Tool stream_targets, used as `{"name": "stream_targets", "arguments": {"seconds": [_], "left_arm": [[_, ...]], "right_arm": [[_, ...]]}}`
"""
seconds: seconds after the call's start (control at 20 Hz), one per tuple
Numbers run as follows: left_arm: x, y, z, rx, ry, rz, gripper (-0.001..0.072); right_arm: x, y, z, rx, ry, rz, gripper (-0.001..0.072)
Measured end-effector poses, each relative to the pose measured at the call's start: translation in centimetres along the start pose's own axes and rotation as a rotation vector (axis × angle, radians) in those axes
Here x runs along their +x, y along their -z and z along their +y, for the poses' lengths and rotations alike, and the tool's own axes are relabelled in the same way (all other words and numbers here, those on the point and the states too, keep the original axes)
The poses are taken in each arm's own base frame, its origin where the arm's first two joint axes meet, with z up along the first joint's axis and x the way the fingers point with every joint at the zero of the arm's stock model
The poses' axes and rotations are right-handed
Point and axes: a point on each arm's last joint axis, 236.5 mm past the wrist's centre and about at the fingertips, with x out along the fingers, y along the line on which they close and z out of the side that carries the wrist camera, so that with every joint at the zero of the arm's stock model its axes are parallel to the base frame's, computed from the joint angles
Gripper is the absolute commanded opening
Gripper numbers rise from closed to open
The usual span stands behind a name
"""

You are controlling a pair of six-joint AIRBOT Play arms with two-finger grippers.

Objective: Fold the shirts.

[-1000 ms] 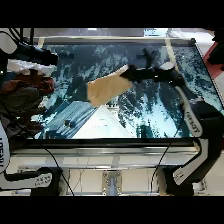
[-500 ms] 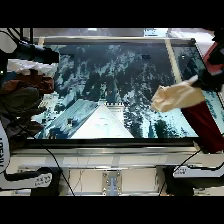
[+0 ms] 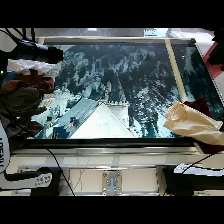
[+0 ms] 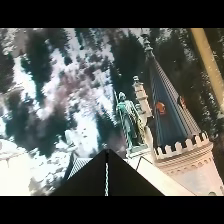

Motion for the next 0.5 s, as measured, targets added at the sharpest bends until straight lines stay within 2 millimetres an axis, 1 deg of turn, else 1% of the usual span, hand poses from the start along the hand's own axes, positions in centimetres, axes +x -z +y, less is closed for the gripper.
{"name": "stream_targets", "arguments": {"seconds": [0.05, 0.1, 0.15, 0.2, 0.25, 0.35, 0.4, 0.45, 0.5], "left_arm": [[0.0, 0.0, -0.2, -0.006, 0.010, -0.002, 0.0015], [0.0, 0.0, -0.4, -0.011, 0.018, -0.002, 0.0015], [0.0, -0.1, -0.6, -0.016, 0.025, -0.004, 0.0015], [0.0, -0.1, -0.7, -0.021, 0.030, -0.005, 0.0015], [0.0, -0.1, -0.8, -0.027, 0.034, -0.006, 0.0015], [0.0, -0.2, -1.0, -0.038, 0.041, -0.007, 0.0015], [0.0, -0.2, -1.0, -0.043, 0.043, -0.007, 0.0015], [0.0, -0.2, -1.0, -0.044, 0.044, -0.007, 0.0015], [0.0, -0.2, -1.1, -0.047, 0.045, -0.006, 0.0015]], "right_arm": [[1.5, 0.4, -1.1, 0.026, 0.012, 0.017, 0.0029], [2.6, 0.9, -1.9, 0.046, 0.025, 0.031, 0.0060], [3.8, 1.3, -2.7, 0.062, 0.039, 0.042, 0.0175], [4.5, 1.6, -3.3, 0.070, 0.052, 0.049, 0.0335], [5.1, 1.8, -3.7, 0.073, 0.065, 0.053, 0.0408], [5.4, 2.0, -4.0, 0.076, 0.078, 0.048, 0.0407], [5.1, 1.9, -4.0, 0.075, 0.082, 0.036, 0.0407], [4.5, 1.7, -4.0, 0.074, 0.085, 0.018, 0.0407], [3.4, 1.2, -3.7, 0.071, 0.080, -0.019, 0.0406]]}}
